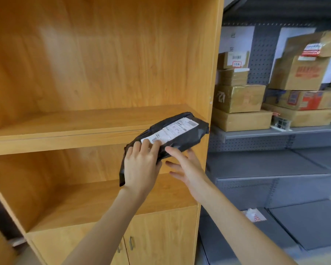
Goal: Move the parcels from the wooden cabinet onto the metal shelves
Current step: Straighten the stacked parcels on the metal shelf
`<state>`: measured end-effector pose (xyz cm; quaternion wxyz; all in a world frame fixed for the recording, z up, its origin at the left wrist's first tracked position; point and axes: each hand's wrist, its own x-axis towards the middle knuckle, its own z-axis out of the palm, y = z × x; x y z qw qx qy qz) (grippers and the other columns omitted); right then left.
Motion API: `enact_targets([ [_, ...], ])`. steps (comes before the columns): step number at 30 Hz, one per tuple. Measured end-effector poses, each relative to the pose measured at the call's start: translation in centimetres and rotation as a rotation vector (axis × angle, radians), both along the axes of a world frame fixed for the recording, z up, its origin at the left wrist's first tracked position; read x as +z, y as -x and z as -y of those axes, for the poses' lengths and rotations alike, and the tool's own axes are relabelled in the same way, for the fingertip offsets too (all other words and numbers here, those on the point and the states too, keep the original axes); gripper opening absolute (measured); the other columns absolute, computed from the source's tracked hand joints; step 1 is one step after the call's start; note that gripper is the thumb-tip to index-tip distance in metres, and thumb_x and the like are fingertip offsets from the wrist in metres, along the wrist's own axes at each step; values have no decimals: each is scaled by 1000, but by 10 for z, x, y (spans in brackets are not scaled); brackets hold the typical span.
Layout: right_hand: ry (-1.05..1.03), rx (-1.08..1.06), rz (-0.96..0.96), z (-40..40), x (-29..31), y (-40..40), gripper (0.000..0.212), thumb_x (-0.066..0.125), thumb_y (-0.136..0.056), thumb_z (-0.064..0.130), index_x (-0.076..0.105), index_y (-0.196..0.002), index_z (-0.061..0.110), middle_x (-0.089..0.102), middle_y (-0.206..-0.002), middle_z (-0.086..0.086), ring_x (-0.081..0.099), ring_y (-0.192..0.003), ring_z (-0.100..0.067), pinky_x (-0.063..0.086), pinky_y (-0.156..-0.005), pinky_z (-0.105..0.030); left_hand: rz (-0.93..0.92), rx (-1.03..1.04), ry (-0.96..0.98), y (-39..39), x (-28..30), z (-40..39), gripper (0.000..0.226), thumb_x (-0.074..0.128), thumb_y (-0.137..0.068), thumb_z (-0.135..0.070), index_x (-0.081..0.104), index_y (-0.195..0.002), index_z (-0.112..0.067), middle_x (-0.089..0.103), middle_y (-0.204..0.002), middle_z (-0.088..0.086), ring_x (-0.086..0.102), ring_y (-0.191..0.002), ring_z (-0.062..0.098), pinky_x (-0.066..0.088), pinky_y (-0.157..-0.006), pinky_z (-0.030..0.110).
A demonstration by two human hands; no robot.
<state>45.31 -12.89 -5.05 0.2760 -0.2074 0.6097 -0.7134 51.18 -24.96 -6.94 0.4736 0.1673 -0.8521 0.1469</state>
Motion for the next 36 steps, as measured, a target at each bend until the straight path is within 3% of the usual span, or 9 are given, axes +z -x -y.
enact_targets([
  [2,53,-34,102,8,9,-2,39,74,-78,42,58,-113,34,69,-104,8,67,-99,-16,51,-93,-40,1,3,74,5,2,-11,36,84,-58,-10,67,-89,-8,55,-69,6,51,-58,25,39,-50,33],
  [5,90,-212,195,11,17,6,32,74,-81,27,62,-110,20,70,-101,2,64,-89,-13,52,-91,-37,8,-41,138,10,2,-28,33,78,-62,-9,68,-93,-7,57,-73,6,51,-60,25,37,-53,32],
  [9,125,-320,170,-8,20,34,31,71,-83,14,60,-112,17,68,-109,-3,64,-96,-18,53,-91,-37,136,-211,24,9,7,-37,45,61,-72,-47,65,-105,-16,63,-90,1,58,-77,24,38,-70,33],
  [16,124,-135,28,-59,42,81,31,70,-85,16,61,-114,23,70,-109,0,65,-101,-19,50,-96,-44,10,-446,-912,8,46,-31,90,61,-62,-70,41,-138,-27,45,-133,-4,39,-122,11,32,-100,29],
  [20,128,-39,-48,-78,52,92,42,70,-84,19,60,-125,21,71,-112,1,65,-106,-19,46,-100,-45,28,-622,-1417,20,63,-42,78,78,-75,-38,35,-140,-32,53,-127,-6,57,-102,5,47,-76,21],
  [22,116,-2,-82,-85,55,95,44,70,-85,19,59,-127,19,70,-115,0,65,-107,-18,46,-101,-41,89,-647,-1536,25,64,-45,79,84,-63,-44,44,-131,-33,60,-122,-10,61,-104,10,49,-84,28],
  [24,97,31,-116,-91,56,95,43,69,-86,20,59,-128,18,69,-118,-1,65,-108,-17,47,-101,-38,137,-661,-1613,31,60,-51,90,89,-49,-47,48,-128,-31,63,-120,-12,62,-107,13,49,-91,34],
  [28,85,52,-143,-99,54,95,44,68,-87,22,57,-130,19,68,-120,-1,65,-106,-15,50,-95,-33,75,-668,-1663,38,56,-67,79,87,-56,-32,50,-125,-24,65,-114,-8,64,-99,13,50,-74,28],
  [36,4,60,-157,-101,48,95,75,80,-70,43,49,-135,22,67,-121,2,62,-113,-18,44,-104,-44,-17,-672,-1684,40,54,-67,81,87,-55,-36,53,-127,-23,69,-112,-4,67,-98,16,54,-78,32],
])
